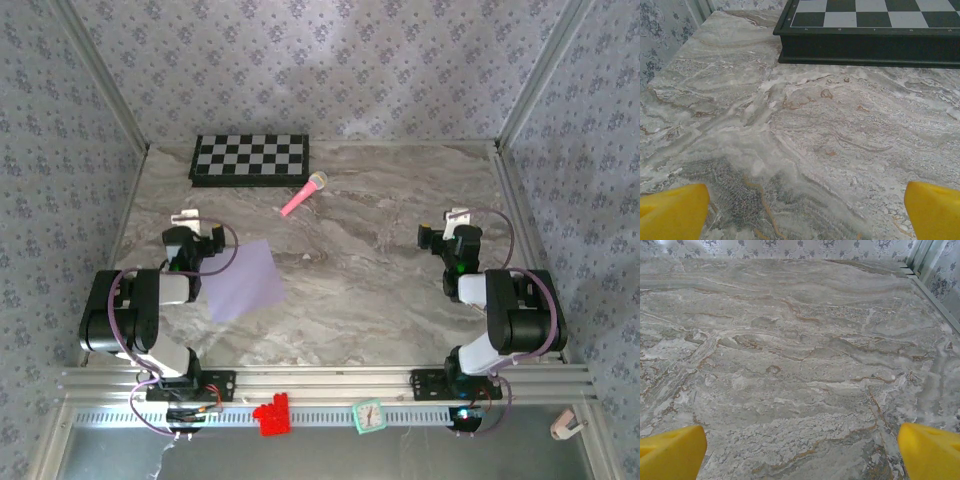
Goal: Fold a paper plane with a square sheet of paper (pick it up from the middle)
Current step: Move the square sheet of paper to the center of the table.
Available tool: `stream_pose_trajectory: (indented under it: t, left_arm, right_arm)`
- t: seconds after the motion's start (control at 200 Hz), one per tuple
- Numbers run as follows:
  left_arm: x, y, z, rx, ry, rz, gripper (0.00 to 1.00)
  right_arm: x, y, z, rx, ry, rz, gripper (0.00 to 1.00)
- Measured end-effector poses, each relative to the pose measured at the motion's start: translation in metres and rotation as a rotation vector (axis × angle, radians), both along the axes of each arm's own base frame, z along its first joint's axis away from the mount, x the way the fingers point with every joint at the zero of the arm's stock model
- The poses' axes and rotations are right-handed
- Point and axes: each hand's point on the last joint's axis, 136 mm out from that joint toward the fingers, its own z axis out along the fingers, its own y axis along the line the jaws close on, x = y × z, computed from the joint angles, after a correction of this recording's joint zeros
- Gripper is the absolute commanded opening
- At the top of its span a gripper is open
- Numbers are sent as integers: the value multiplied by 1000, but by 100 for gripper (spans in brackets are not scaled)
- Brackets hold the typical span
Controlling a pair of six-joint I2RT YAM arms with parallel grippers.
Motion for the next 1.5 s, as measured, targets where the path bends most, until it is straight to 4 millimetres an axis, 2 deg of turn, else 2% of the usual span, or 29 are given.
stream_pose_trajectory:
  t: [1.309, 1.414, 1.504]
  left_arm:
    - [-2, 1, -2, 0, 25, 5, 100]
    - [-2, 4, 12, -4, 40, 28, 100]
    - [3, 7, 45, -35, 7, 62, 100]
  right_arm:
    - [-2, 1, -2, -3, 16, -2, 100]
    - [-7, 2, 9, -15, 33, -14, 100]
    - [-5, 1, 36, -18, 6, -41, 100]
